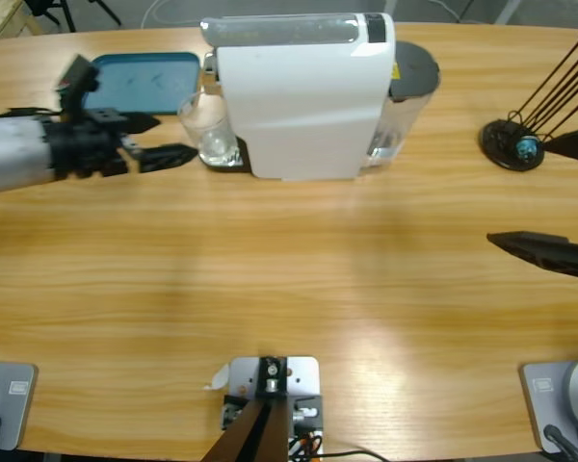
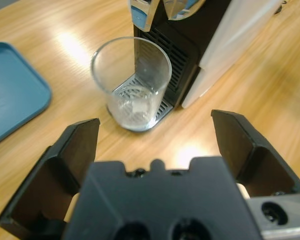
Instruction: Pour coffee
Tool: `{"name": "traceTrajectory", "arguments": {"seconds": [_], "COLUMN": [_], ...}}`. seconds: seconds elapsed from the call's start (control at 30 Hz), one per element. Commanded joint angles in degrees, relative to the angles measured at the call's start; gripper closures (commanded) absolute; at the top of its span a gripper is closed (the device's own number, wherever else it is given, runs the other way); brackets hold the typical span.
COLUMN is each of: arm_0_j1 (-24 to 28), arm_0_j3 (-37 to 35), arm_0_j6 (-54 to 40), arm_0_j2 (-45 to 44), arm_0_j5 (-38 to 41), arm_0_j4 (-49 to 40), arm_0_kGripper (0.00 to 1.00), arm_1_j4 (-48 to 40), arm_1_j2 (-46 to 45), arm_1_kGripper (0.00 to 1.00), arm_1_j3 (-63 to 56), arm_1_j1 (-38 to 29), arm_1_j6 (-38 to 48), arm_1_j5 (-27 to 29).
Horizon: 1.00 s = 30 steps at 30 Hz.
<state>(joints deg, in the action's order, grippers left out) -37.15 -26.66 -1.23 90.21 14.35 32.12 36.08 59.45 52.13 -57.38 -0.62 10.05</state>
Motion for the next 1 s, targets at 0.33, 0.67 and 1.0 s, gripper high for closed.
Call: {"name": "traceTrajectory", "arguments": {"seconds": [0.33,0.67,1.0], "arm_0_j1": [1.9,2.06,2.04], "arm_0_j3": [-16.46,-24.51,-19.9], "arm_0_j6": [3.41,6.45,9.07], "arm_0_j2": [-24.94,-22.64,-21.35], "arm_0_j5": [-17.3,-22.84,-22.94], "arm_0_j4": [-53.77,-68.19,-63.32], "arm_0_kGripper": [0.05,0.05,0.055], "arm_1_j4": [21.47,43.11,44.74], "arm_1_j2": [26.28,48.11,57.48], "arm_1_kGripper": [1.0,1.0,1.0], "arm_1_j3": [36.16,70.58,81.51], "arm_1_j1": [17.88,22.83,22.03], "arm_1_j6": [-5.95,-9.4,-9.7], "arm_1_j5": [3.06,-5.25,-6.33]}}
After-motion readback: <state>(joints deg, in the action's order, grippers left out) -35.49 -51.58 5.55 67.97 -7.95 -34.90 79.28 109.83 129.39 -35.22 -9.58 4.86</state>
